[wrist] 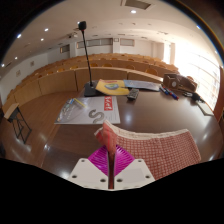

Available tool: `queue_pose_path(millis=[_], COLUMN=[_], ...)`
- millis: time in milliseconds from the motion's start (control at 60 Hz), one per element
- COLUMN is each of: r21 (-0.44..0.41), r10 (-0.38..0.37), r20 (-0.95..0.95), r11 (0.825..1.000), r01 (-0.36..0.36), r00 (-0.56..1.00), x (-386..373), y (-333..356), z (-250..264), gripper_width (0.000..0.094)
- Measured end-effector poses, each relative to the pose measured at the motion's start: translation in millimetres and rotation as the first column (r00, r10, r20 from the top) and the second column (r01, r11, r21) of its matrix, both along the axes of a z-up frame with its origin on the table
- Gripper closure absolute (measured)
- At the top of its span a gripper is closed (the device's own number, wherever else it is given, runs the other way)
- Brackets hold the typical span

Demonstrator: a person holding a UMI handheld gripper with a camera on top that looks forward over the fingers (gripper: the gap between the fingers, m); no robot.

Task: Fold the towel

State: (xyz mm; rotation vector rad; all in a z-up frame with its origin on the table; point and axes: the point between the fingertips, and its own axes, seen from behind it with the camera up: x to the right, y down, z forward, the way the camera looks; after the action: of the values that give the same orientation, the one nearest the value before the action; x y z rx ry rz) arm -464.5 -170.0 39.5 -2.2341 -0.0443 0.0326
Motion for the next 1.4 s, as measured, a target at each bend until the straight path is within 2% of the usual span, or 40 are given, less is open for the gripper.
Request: queue_pose_path(millis=[83,183,300,383,417,450,550,600,617,783,967,1083,1233,1400], r21=[0.045,0.103,0.131,0.095,0.081,0.061,0.029,0.038,0.043,0.055,0.063,0.097,0.142,0.140], r10=[0.040,0.051,-0.008,-0.076,-0.082,-0.099,-0.142,-0.139,-0.138,-0.041,0.044,0.037,-0.011,-0.076], r20=[-0.139,-0.244,-0.235,-0.180,-0.153,-0.118,-0.007,0.021,0.029,0.056,0.031,0.048,0.060,0.102], r11=[0.998,0.994,0.991,0.991,0.992,0.992,0.989,0.990,0.990,0.998,0.997,0.994,0.990,0.988], r01=[-0.034,-0.026,0.040,0.094,0.095,0.107,0.142,0.138,0.137,0.038,-0.046,-0.042,0.003,0.062], r00=[0.989,0.968,0.972,0.981,0.985,0.988,0.990,0.990,0.990,0.998,0.999,0.998,0.998,0.992], x=[-15,3,74,137,162,181,237,253,257,252,214,202,187,174], y=[-9,-12,-3,3,3,7,5,2,2,-8,-29,-51,-95,-163], z=[44,92,105,76,62,49,28,28,30,41,57,79,110,122], gripper_width=[0.0896,0.0896,0.0891,0.0859,0.0788,0.0672,0.0220,0.0084,0.0070,0.0089,0.0081,0.0081,0.0083,0.0084])
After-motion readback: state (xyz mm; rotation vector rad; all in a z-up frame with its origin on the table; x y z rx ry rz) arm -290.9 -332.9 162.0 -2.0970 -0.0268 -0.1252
